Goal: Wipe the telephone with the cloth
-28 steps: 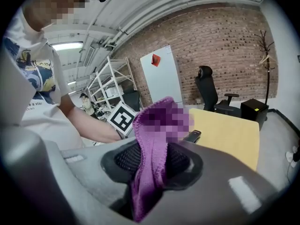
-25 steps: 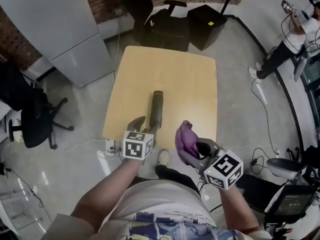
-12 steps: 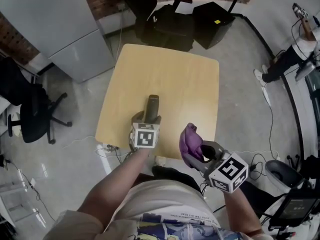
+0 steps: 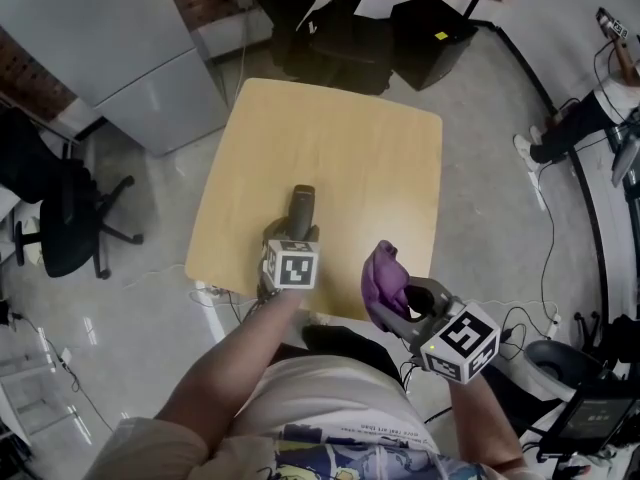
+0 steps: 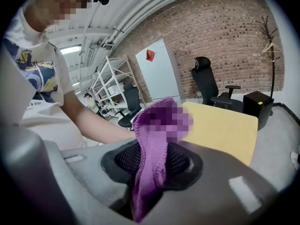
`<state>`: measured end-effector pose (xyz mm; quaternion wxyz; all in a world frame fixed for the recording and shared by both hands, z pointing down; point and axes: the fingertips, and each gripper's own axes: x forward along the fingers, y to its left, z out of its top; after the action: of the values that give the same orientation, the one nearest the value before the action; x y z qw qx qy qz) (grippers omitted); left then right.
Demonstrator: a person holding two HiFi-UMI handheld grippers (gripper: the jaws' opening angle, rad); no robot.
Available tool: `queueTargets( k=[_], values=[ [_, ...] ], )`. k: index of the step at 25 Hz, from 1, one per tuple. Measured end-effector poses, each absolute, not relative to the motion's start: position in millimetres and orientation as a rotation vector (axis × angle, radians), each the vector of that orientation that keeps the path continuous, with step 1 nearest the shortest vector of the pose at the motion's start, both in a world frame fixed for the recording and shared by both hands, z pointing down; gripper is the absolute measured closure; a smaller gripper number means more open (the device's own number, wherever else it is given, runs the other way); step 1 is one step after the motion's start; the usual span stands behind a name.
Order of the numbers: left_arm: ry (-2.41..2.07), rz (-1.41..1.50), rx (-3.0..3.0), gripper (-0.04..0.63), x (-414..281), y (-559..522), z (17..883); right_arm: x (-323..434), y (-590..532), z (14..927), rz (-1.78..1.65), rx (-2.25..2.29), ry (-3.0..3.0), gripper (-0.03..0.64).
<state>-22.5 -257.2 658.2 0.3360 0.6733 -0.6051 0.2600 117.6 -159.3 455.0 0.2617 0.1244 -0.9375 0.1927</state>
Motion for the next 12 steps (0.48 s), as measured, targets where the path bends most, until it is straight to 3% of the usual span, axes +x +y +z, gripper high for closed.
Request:
queueTargets(
  k=[12],
  values=[
    [-1.563, 0.632, 1.846, 0.334, -24, -245, 618, 114, -168, 450, 0.505, 0.320, -2.579, 0.503]
  ],
)
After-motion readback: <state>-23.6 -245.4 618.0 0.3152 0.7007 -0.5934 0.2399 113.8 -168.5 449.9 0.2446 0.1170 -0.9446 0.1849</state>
